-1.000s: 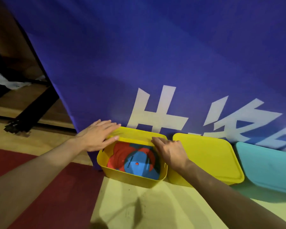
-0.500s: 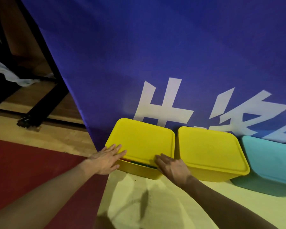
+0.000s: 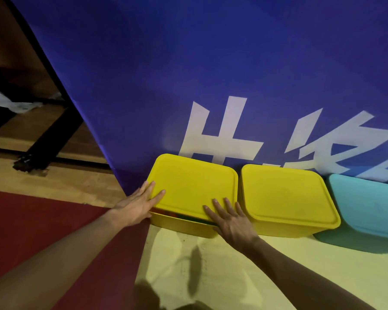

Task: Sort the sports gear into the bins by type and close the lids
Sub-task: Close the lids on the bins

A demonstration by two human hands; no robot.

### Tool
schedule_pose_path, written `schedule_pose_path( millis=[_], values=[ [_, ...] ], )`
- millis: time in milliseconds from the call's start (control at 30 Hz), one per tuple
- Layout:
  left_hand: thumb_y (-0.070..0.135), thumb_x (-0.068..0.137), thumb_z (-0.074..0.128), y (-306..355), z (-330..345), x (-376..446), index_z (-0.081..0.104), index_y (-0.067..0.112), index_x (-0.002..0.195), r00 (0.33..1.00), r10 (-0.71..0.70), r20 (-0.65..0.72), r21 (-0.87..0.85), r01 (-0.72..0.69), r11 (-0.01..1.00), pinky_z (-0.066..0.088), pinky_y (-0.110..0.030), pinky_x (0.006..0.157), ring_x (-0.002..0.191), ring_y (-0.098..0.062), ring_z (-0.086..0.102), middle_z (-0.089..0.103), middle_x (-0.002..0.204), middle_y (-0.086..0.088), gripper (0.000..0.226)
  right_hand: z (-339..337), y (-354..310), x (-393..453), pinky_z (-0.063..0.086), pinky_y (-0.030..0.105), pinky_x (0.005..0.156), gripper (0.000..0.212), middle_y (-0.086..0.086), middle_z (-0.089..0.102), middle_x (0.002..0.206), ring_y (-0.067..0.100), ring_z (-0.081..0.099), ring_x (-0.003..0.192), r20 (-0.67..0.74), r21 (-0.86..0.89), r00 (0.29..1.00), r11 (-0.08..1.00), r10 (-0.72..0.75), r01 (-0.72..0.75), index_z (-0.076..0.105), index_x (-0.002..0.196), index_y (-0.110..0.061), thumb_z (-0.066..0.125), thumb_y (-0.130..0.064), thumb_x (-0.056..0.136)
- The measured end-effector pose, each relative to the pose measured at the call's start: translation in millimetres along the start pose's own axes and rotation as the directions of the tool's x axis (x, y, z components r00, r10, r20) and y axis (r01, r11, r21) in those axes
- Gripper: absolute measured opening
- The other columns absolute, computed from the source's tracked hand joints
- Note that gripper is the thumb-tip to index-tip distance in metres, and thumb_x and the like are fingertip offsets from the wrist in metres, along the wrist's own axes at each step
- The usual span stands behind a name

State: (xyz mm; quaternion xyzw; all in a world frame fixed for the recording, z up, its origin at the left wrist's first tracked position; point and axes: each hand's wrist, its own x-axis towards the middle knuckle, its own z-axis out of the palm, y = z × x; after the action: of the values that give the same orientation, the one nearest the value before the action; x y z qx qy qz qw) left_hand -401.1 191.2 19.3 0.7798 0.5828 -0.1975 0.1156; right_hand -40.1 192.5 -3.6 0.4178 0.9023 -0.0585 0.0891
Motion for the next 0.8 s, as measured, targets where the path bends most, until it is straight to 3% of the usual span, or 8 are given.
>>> schedule_pose_path(
  millis=[100,167,267,433,533,633,700,800],
  values=[
    [0.033,0.108,0.042,2,-4,0,-0.008,0.035,0.16,0.998,-0.003,0.06,0.085,-0.002,0.996,0.039,-0.049,0.115,0.155,-0.04,-0.005,-0.008,0.169,-0.018,0.072,-1,2,0,0.033,0.063,0.113,0.079,0.009,0.024,0.166,0.046,0.026,0.147,0.035,-0.035,0.999,0.999,-0.038,0.039,0.004,0.163,-0.031,0.054,-0.042,0.102],
    [0.024,0.111,0.034,6,-10,-5,-0.002,0.034,0.161,0.997,0.008,0.08,0.121,-0.018,0.992,0.043,-0.049,0.109,0.155,-0.041,0.006,-0.001,0.169,-0.018,0.063,1,1,-2,0.041,0.061,0.108,0.084,0.009,0.031,0.163,0.047,0.036,0.143,0.045,-0.05,0.997,0.997,-0.058,0.06,0.008,0.163,-0.029,0.06,-0.038,0.099],
    [0.02,0.111,0.029,12,-15,-12,0.001,0.032,0.162,0.994,0.006,0.105,0.142,-0.021,0.99,0.042,-0.05,0.108,0.155,-0.041,0.009,0.003,0.169,-0.019,0.059,1,5,-2,0.039,0.06,0.11,0.089,0.007,0.027,0.165,0.046,0.032,0.145,0.051,-0.056,0.996,0.996,-0.072,0.075,0.001,0.163,-0.031,0.062,-0.034,0.098],
    [0.033,0.111,0.03,28,-23,1,0.003,0.03,0.162,0.982,-0.004,0.19,0.165,-0.028,0.986,0.036,-0.051,0.113,0.154,-0.044,0.005,0.004,0.168,-0.023,0.058,-6,20,6,0.034,0.06,0.112,0.106,0.01,0.022,0.166,0.048,0.029,0.146,0.087,-0.105,0.996,0.994,-0.009,0.018,-0.003,0.162,-0.031,0.072,-0.017,0.089],
    [0.038,0.109,0.038,33,-31,10,0.008,0.033,0.162,0.97,-0.019,0.241,0.11,-0.008,0.994,0.035,-0.05,0.115,0.153,-0.043,0.013,0.012,0.167,-0.021,0.061,-15,31,12,0.038,0.059,0.11,0.096,0.01,0.025,0.166,0.048,0.034,0.144,0.187,-0.101,0.982,0.995,0.006,0.013,0.002,0.162,-0.032,0.069,-0.026,0.094],
    [0.062,0.094,0.053,21,-48,16,0.025,0.039,0.156,0.994,0.017,0.106,0.102,-0.028,0.994,0.047,-0.045,0.1,0.138,-0.033,0.047,0.037,0.159,-0.004,0.072,-39,30,20,0.042,0.054,0.11,0.072,0.003,0.019,0.168,0.04,0.031,0.149,0.184,-0.039,0.983,0.999,-0.011,0.018,0.011,0.161,-0.034,0.049,-0.048,0.102],
    [0.069,0.082,0.064,5,-61,24,0.019,0.038,0.159,0.998,0.05,0.025,0.081,-0.052,0.995,0.042,-0.044,0.107,0.148,-0.028,0.036,0.019,0.168,0.005,0.094,-55,31,32,0.042,0.051,0.11,0.077,-0.001,0.01,0.17,0.034,0.025,0.152,0.184,-0.023,0.982,0.999,0.03,-0.027,0.012,0.161,-0.034,0.047,-0.061,0.098],
    [0.064,0.061,0.086,-16,-72,47,-0.011,0.024,0.162,0.99,0.052,0.129,0.056,-0.06,0.997,0.012,-0.05,0.126,0.155,-0.034,-0.016,-0.026,0.166,-0.008,0.145,-65,39,57,0.016,0.058,0.122,0.123,0.008,-0.018,0.168,0.044,-0.009,0.154,0.24,-0.068,0.966,0.994,0.096,-0.081,-0.008,0.162,-0.027,0.064,-0.077,0.075]
  ],
)
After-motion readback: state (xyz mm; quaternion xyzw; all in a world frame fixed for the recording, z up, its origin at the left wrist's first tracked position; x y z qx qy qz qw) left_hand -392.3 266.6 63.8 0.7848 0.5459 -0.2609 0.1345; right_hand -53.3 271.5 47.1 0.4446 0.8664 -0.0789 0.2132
